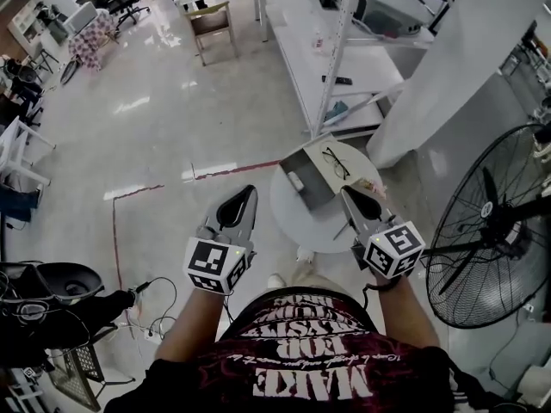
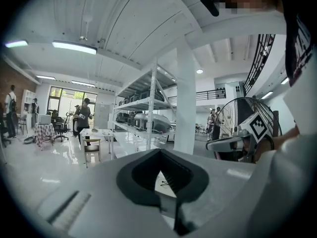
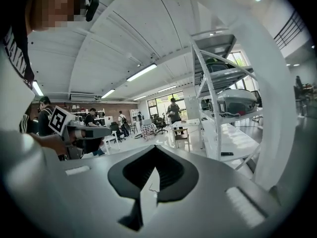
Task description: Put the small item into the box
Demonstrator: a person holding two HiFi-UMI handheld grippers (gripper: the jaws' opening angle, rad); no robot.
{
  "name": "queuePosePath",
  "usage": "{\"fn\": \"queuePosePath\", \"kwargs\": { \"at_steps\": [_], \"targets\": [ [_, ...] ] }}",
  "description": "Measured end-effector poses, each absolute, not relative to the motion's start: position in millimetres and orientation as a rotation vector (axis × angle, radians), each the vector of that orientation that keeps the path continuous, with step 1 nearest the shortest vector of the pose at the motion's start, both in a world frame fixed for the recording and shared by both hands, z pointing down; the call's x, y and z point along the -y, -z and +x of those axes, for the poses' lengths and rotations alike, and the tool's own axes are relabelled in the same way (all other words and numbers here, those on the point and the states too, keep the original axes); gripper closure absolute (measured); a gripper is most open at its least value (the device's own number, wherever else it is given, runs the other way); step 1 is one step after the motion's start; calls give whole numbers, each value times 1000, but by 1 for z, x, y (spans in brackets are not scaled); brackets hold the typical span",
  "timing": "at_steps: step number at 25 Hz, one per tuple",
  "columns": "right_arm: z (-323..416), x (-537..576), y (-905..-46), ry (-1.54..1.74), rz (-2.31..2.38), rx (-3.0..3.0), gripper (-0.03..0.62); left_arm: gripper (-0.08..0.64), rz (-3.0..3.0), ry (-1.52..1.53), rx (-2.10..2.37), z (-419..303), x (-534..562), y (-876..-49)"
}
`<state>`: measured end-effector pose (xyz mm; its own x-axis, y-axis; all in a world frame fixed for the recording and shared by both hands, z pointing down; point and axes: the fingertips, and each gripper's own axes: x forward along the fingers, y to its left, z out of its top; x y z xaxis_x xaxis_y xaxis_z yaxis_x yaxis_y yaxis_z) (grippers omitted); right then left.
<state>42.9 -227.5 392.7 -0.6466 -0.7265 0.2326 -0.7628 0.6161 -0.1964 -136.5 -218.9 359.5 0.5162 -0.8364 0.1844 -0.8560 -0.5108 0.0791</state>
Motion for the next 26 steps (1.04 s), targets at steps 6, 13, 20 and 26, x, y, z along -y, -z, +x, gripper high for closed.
{"fn": "queuePosePath", "kwargs": {
  "at_steps": [6, 13, 20, 26],
  "targets": [
    [43, 213, -371, -384, 1294, 2706, 565, 558, 2600, -162, 1459, -144, 207, -353],
    [37, 196, -357, -356, 1309, 2714, 565, 558, 2616, -159, 1469, -153, 194, -346],
    [26, 193, -357, -332, 1298, 2710, 565, 558, 2646, -165, 1454, -154, 188, -341],
    [17, 188, -359, -331, 1273, 2705, 565, 558, 2655, -150, 1452, -157, 183, -339]
  ]
}}
